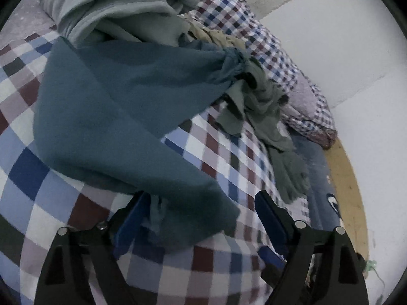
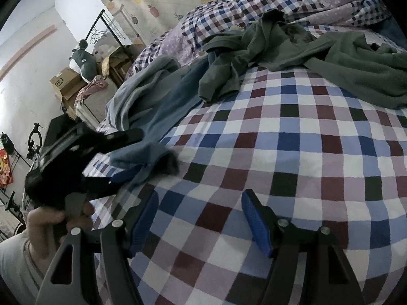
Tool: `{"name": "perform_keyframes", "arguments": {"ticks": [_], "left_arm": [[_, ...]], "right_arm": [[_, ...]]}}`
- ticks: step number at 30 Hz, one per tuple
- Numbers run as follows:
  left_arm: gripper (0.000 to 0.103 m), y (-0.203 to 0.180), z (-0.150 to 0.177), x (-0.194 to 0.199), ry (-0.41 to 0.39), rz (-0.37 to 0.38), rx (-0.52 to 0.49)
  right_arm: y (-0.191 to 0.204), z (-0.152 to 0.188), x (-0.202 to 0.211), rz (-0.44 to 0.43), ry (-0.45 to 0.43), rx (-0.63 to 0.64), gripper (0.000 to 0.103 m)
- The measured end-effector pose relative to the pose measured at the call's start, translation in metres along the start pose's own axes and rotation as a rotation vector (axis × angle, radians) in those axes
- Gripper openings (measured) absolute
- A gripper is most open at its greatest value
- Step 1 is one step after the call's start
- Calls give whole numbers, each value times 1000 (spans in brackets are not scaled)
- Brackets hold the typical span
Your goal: Fold clothes
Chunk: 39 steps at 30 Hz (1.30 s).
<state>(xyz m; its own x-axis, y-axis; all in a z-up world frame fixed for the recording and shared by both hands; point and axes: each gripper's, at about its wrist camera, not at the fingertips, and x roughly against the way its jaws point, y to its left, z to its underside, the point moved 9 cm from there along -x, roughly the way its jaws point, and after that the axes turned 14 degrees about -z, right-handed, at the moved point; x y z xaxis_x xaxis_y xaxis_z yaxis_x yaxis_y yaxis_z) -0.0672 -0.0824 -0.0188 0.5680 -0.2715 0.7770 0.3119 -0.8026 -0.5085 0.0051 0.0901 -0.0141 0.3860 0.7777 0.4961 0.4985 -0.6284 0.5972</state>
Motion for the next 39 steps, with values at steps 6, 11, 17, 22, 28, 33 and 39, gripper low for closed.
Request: {"name": "perform_keyframes", "arguments": {"ticks": [6,11,17,22,28,33,39], "left_arm": [[7,28,-3,-5,29,-29,111],[6,39,-30,47,-155,-67,129],[6,83,-77,146,-432,-132,201],[6,141,-101,208,-573,-163,333],[5,203,-112,254,-674,-182,446],[0,245,-116,299,-806,-265,503],[0,245,-124,290,-721,-150,390]], "right_arm": [[-5,0,8,16,-3,1,72],[-8,-7,14,23,-32,-11,72],[-3,-10,9,27,-37,3,72],[-3,-12,2,51,-40,17,72],[-1,-12,-15,58,-19,23,72],[0,-15,-21,53,-24,20,72],[-4,-14,-25,52,-20,-1,72]]}}
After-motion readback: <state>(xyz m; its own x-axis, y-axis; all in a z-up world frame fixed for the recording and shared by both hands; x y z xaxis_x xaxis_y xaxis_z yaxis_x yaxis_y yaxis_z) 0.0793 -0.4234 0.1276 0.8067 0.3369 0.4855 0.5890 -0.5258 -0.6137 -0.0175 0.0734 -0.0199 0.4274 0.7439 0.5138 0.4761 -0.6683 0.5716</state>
